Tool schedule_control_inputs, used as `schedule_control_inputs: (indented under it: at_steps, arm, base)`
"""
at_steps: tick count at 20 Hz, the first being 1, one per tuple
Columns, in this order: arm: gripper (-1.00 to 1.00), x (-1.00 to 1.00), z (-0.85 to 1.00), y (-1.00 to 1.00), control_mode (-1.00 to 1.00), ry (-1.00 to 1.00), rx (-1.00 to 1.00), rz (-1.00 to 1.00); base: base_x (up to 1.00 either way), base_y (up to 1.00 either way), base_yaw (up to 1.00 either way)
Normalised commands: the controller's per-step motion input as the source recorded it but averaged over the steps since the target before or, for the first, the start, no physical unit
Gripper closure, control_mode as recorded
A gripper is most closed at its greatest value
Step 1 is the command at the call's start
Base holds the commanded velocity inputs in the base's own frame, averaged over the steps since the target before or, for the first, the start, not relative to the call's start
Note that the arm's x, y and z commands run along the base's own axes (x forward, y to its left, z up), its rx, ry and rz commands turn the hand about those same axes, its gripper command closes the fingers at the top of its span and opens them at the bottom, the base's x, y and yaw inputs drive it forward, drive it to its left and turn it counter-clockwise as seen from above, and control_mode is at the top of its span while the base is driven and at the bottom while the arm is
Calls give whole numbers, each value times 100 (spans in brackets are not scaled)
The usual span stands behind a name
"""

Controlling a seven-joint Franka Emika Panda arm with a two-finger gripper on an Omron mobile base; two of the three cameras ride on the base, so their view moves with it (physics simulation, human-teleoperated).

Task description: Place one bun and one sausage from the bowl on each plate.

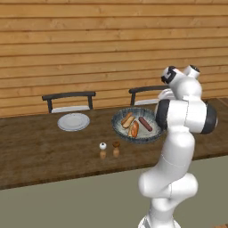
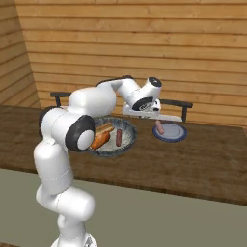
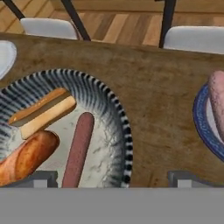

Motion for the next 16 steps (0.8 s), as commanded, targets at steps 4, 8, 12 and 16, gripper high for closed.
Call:
schedule_control_inputs:
  at_steps: [4, 8, 12, 16]
  arm:
    - [-100, -22, 0, 58, -100, 22, 0, 0]
    - [-100, -16, -14, 55, -100, 18, 0, 0]
    - [-100, -2, -22, 49, -100, 18, 0, 0]
    - [-100, 0, -34, 51, -100, 17, 0, 3]
  base:
    - [0, 0, 0]
    - [0, 0, 0]
    - [0, 0, 0]
    - [0, 0, 0]
